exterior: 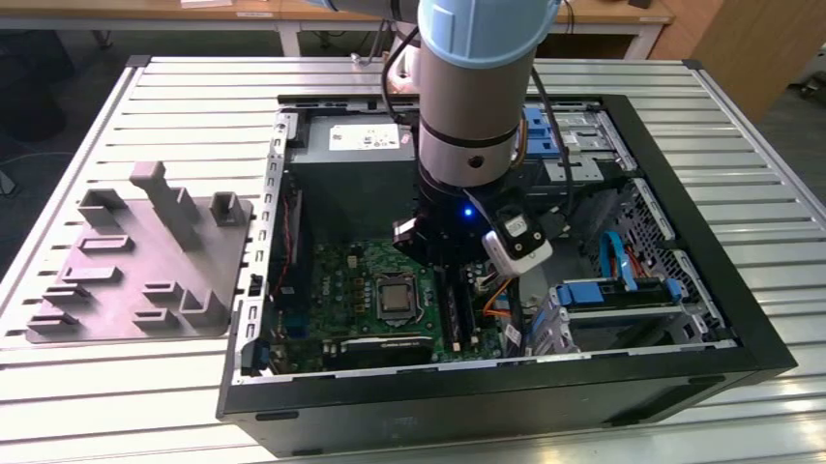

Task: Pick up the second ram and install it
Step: 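Insert the second ram into the second slot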

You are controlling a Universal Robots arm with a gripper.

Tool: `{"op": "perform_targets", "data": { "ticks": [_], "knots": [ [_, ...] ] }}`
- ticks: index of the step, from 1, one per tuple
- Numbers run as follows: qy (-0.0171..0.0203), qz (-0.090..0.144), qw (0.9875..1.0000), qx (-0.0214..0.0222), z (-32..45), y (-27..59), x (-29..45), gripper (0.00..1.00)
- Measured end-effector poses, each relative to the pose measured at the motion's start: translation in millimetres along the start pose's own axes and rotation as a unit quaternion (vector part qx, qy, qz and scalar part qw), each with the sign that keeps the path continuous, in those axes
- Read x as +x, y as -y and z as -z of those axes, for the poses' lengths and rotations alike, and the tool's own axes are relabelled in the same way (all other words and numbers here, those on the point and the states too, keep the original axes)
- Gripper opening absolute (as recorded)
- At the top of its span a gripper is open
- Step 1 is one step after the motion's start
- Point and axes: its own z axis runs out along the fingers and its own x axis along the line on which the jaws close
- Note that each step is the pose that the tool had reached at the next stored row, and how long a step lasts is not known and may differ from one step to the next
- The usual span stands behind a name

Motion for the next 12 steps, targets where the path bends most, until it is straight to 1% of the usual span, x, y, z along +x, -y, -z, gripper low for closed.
{"op": "perform_targets", "data": {
  "ticks": [2, 3, 5, 6, 12],
  "knots": [
    [0.0001, 0.000, 1.0000, -0.0003, 0.1, 0.0, 0.0, 0.11],
    [0.0002, 0.000, 1.0000, -0.0012, 0.2, 0.1, 0.0, 0.11],
    [0.0005, 0.000, 1.0000, -0.0044, 0.2, 0.0, 0.0, 0.11],
    [0.0006, 0.000, 1.0000, -0.0054, 0.2, 0.0, 0.0, 0.11],
    [0.0006, 0.000, 1.0000, -0.0058, 0.1, 0.6, 0.3, 0.11]
  ]
}}
